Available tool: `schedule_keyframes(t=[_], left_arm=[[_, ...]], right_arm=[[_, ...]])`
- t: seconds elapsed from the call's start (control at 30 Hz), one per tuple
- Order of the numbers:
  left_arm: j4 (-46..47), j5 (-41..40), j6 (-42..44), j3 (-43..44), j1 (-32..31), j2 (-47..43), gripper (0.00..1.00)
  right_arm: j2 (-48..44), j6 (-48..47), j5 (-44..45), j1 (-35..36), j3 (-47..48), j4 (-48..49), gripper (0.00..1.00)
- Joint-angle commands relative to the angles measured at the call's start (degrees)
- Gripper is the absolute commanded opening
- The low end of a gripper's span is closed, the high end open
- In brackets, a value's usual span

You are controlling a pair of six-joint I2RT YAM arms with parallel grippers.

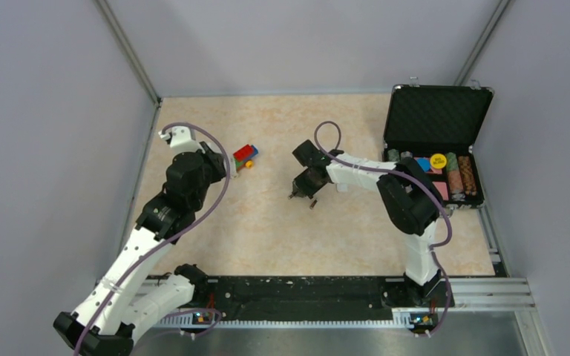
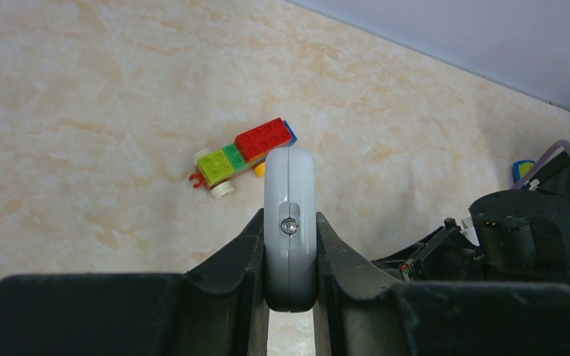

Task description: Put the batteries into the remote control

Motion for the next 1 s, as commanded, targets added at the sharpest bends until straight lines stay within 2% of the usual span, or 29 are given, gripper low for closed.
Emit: schedule_keyframes(t=[0.0,0.23,0.43,0.6,0.97], left_arm=[[3.18,2.52,-3.9,-0.87,0.31,0.0,0.0],[3.91,3.42,-6.21,-2.49,0.3,-0.19,0.0],[5.04,4.69,-7.02,-3.92,0.31,-0.23,0.0],[5.66,4.68,-7.4,-4.82,0.28,-0.46,0.0],[6.82,2.59,-6.41,-6.07,0.33,-1.1,0.0]], right_arm=[[-5.61,-4.55,4.59,-0.6,-1.36,-0.06,0.0],[-6.98,-9.89,5.41,-0.6,-0.5,-5.76,0.0],[-4.2,-11.98,1.14,-1.47,-0.57,-8.65,0.01],[-1.13,-12.63,2.69,-1.67,1.95,-13.23,0.16],[3.59,-13.47,5.24,-1.92,6.74,-18.89,0.22]])
